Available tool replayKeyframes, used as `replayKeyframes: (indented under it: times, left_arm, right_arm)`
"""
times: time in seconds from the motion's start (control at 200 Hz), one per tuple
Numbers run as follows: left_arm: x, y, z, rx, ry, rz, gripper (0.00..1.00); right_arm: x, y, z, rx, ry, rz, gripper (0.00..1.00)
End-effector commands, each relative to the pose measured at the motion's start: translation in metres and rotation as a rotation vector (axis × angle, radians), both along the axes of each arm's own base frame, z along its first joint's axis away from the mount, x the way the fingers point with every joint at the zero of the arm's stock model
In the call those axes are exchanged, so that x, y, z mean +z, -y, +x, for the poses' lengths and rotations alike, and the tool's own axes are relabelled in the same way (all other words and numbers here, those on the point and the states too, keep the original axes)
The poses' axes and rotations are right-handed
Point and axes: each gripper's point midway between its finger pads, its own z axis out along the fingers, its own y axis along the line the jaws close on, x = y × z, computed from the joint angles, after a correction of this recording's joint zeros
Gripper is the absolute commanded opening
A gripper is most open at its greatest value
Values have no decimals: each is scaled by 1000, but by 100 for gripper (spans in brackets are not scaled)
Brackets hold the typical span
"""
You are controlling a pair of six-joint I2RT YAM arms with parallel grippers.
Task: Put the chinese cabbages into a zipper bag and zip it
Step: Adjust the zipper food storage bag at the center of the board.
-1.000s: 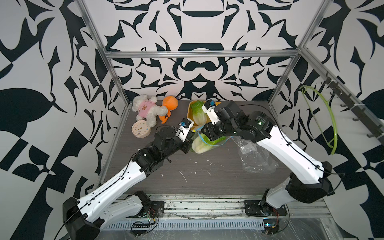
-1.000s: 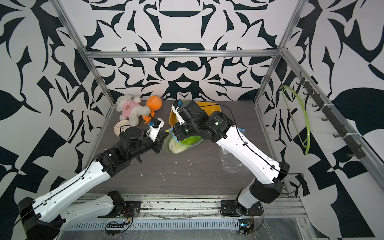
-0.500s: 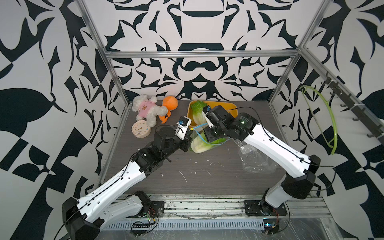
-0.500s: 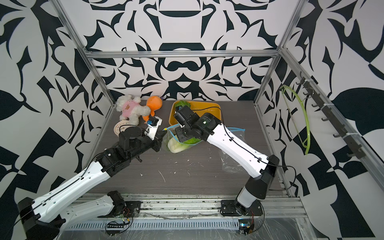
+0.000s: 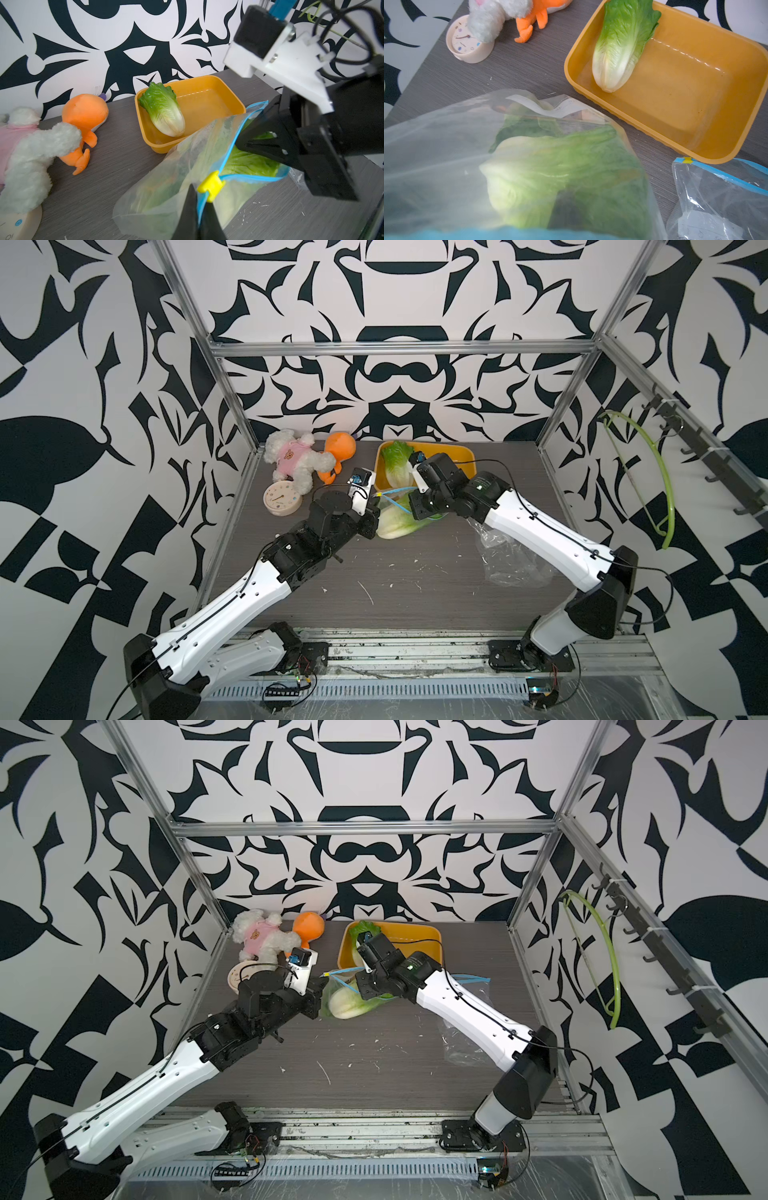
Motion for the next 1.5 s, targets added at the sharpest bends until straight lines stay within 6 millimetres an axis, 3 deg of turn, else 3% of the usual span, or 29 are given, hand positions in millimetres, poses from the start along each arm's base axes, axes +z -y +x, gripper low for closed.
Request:
replayKeyframes:
  times: [0.0,0.135,0.255,0.45,0.615,0.895,1.15,1.28,1.495]
  left_arm:
    - [38,-6,6,55,52,-92,0]
    - [38,-9,8,77,40,-90,0]
    - [37,-12,10,103,32,-93,0]
    - [34,-7,10,82,29,-93,0]
    - [33,-8,10,90,22,-85,0]
    - [32,-8,11,91,20,-83,0]
    - [35,-11,8,91,26,-80,0]
    - [34,-10,7,83,26,-75,0]
    - [35,-10,8,86,33,-73,0]
  right_arm:
    - [55,14,-10,-11,86,93,7]
    - [60,62,-15,-131,119,-17,16]
    - [44,90,-20,-201,55,-29,23]
    - [24,80,-14,-125,-23,49,31]
    - [-1,59,-15,-30,-105,96,34]
    - [-19,63,-5,-60,-111,73,33]
    - [12,67,-17,1,-21,110,37]
    - [20,71,-13,35,38,70,43]
    - [15,59,-11,94,20,75,46]
